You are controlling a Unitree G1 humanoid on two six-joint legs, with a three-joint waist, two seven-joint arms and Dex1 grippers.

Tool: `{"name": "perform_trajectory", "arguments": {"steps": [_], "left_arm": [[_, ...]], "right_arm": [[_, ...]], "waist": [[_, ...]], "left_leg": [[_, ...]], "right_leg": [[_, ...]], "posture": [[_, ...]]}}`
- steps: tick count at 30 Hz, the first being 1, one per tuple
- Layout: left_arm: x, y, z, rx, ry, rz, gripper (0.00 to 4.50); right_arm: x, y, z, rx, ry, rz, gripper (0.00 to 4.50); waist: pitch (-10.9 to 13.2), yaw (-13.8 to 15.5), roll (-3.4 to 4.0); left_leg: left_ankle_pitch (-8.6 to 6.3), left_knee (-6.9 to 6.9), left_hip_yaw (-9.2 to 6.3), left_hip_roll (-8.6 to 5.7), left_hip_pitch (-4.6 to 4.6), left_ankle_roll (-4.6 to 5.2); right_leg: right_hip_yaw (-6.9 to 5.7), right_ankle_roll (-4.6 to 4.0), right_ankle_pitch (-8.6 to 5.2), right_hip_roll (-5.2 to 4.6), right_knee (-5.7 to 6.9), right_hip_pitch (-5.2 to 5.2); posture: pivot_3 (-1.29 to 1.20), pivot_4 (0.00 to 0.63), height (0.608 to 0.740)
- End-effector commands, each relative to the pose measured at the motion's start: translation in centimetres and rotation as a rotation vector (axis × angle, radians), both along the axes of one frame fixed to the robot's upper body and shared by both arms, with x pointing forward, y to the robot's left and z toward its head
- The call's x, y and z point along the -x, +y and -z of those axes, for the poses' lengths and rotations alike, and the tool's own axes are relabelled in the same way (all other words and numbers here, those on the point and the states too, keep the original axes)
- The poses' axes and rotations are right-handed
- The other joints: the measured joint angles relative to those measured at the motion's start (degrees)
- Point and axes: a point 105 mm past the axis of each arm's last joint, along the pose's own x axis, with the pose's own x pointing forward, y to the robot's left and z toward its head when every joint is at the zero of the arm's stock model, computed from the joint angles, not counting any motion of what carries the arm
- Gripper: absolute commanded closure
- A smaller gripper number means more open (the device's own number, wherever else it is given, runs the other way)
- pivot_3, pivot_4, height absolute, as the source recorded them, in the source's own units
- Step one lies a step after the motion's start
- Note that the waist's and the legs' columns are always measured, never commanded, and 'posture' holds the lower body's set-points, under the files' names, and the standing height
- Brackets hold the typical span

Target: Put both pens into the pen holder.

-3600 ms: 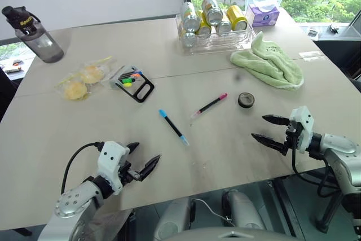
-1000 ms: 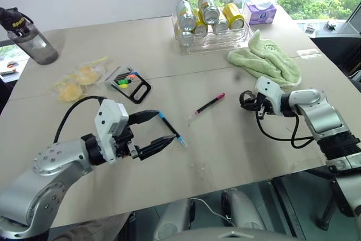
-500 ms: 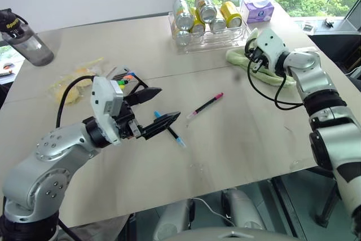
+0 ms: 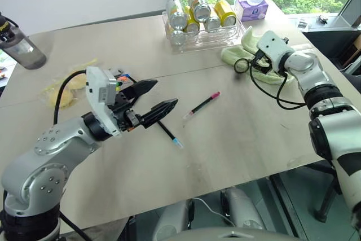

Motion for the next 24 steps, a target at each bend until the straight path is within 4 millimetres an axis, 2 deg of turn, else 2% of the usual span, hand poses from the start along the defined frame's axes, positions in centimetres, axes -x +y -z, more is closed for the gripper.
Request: {"name": "perform_trajectory", "arguments": {"steps": [1,6,9,12,14,16,20,24], "left_arm": [[0.1,0.1,-0.2,-0.023,-0.013,0.005,0.00],[0.1,0.2,0.1,-0.033,-0.009,0.008,0.00],[0.2,0.7,1.3,-0.061,0.031,-0.011,0.00],[0.5,1.4,2.7,-0.067,0.074,-0.040,0.00],[0.6,2.3,4.2,-0.096,0.113,-0.078,0.00],[1.0,2.9,5.7,-0.129,0.151,-0.106,0.00],[1.8,3.3,7.1,-0.134,0.178,-0.100,0.00],[2.4,3.5,8.0,-0.175,0.192,-0.079,0.00]], "right_arm": [[0.7,0.7,-1.3,-0.110,-0.012,-0.097,0.06],[2.5,1.8,-0.4,-0.172,0.061,-0.243,0.06],[5.8,3.7,0.2,-0.370,0.174,-0.444,0.06],[10.1,4.6,1.3,-0.407,0.243,-0.618,0.06],[12.7,4.5,2.3,-0.435,0.307,-0.668,0.06],[14.4,4.2,3.4,-0.444,0.369,-0.670,0.06],[16.5,3.8,4.4,-0.442,0.436,-0.654,0.06],[16.9,3.5,4.9,-0.414,0.460,-0.645,0.06]], "waist": [[0.00,0.02,0.00],[0.00,0.13,0.00],[-0.01,0.17,0.02],[-0.02,0.31,0.03],[-0.01,0.55,0.05],[-0.01,0.71,0.10],[-0.01,0.90,0.09],[0.00,0.95,0.09]], "left_leg": [[0.00,0.00,0.00,0.00,0.00,0.00],[0.00,0.04,0.01,0.01,0.00,0.00],[0.00,0.04,-0.02,0.02,-0.01,0.00],[-0.01,0.00,-0.12,0.04,-0.03,0.01],[-0.01,0.03,-0.15,0.03,-0.05,0.01],[-0.01,0.07,-0.12,0.00,-0.06,0.01],[-0.01,0.10,-0.09,0.01,0.04,0.01],[0.00,0.10,-0.03,0.04,0.34,0.00]], "right_leg": [[0.00,0.00,0.00,0.00,0.00,0.00],[0.02,0.01,0.00,0.00,0.03,0.01],[0.04,0.01,0.00,-0.01,0.04,0.00],[0.11,0.01,0.00,-0.02,0.01,0.00],[0.10,0.01,0.00,-0.04,0.00,0.01],[0.08,0.02,0.01,-0.05,0.02,0.01],[0.11,-0.02,0.03,-0.05,0.07,0.09],[0.08,-0.06,0.06,-0.04,0.09,0.35]], "posture": [[0.00,0.150,0.739],[0.00,0.150,0.739],[0.00,0.150,0.739],[0.00,0.150,0.739],[0.00,0.150,0.739],[0.00,0.150,0.739],[0.00,0.150,0.739],[0.00,0.150,0.739]]}}
